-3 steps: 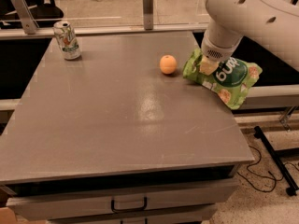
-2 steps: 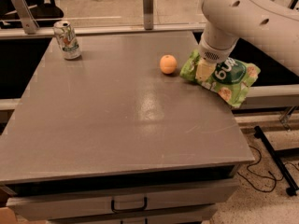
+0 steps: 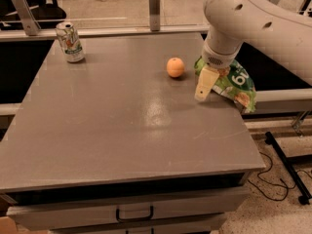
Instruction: Move green rice chip bag near orange
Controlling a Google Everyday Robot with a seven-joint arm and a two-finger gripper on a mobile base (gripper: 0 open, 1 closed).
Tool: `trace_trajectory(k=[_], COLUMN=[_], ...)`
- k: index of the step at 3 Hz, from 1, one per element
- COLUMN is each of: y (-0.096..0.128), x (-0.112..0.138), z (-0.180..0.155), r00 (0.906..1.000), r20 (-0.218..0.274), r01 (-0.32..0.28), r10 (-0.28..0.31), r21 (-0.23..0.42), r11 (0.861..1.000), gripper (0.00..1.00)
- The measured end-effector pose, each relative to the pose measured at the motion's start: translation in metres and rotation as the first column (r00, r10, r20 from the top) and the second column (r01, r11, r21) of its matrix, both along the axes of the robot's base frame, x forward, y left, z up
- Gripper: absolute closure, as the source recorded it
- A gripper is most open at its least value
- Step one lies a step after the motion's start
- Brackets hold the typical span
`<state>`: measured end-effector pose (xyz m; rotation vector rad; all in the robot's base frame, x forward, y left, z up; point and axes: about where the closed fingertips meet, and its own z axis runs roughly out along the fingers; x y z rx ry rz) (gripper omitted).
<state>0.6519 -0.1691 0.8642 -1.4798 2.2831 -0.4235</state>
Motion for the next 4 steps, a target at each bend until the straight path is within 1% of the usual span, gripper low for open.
trace_trajectory(k=[2, 3, 4], y=[0.007, 0.018, 0.022], x=[-0.001, -0.001, -0.001], z=[-0.007, -0.007, 0.003], r00=[0.9999, 0.9999, 0.9998], r20=[-0.011, -0.007, 0.017], r01=[0.003, -0.011, -0.014], r10=[-0.002, 0.011, 0.013], r21=[0.017, 0.039, 0.052], r11=[1.000, 0.999, 0.999], gripper=[0.00, 0.00, 0.00])
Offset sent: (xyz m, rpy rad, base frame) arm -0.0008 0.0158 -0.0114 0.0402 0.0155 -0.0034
